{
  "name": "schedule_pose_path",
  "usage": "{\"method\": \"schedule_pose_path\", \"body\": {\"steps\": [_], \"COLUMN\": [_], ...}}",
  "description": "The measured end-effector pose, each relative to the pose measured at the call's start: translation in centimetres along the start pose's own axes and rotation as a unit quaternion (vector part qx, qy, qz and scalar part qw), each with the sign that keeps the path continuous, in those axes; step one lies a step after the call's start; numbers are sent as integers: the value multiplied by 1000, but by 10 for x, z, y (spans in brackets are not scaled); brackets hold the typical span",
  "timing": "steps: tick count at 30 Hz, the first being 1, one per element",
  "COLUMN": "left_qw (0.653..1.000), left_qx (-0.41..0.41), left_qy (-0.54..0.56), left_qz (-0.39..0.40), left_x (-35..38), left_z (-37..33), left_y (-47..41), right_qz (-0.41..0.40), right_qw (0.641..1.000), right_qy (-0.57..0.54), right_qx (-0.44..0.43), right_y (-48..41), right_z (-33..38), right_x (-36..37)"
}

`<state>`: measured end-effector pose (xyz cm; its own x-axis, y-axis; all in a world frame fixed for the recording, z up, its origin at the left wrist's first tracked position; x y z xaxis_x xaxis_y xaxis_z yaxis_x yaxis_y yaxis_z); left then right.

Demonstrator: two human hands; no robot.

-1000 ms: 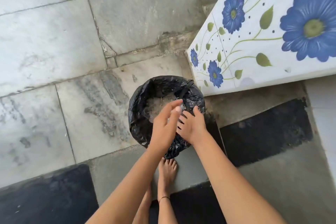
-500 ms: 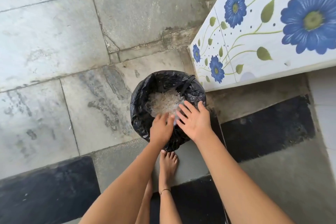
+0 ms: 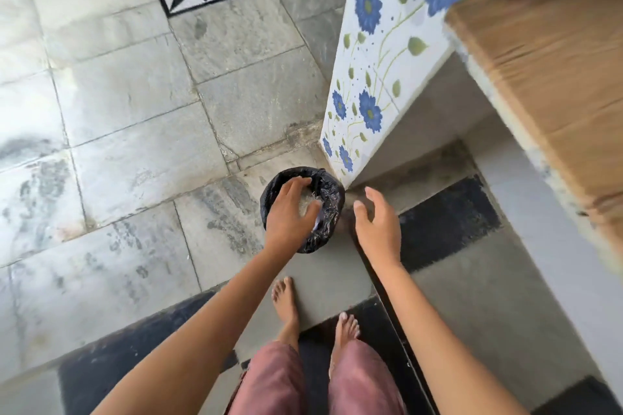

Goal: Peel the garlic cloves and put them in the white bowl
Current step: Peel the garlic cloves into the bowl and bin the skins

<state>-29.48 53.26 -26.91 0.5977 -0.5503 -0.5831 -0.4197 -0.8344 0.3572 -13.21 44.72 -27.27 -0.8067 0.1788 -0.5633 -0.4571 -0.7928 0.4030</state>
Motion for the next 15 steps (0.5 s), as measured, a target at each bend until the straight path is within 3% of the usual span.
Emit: {"method": "schedule_pose_path", "body": {"steps": [3, 7, 11, 15], "left_qw": [997, 984, 965, 945], "left_qx": [75, 171, 261, 325], "left_qy": [-12, -28, -27, -39], "left_qz": [-19, -32, -27, 27], "left_x": [-22, -13, 29, 94], "left_z": [-77, -165, -251, -319], "left_y": [64, 142, 215, 264], "right_qz": [-105, -230, -324, -406], "right_qw": [988, 954, 926, 901], "right_qy": [46, 11, -1, 19], "right_qx": [-103, -189, -194, -152], "right_y": [85, 188, 278, 350], "right_z": [38, 46, 15, -40], "right_x": [-79, -159, -232, -306]}}
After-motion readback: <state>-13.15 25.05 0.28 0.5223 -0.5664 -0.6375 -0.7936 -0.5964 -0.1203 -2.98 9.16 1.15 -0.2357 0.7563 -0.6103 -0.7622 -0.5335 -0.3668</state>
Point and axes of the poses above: each hand's wrist, its own y-axis away from the middle knuckle, its own x-axis out of the palm, z = x × y, the point moved 10 cm from there along -y, towards the middle knuckle, and after that the axes turned 10 degrees about z, right-handed, at the moved point
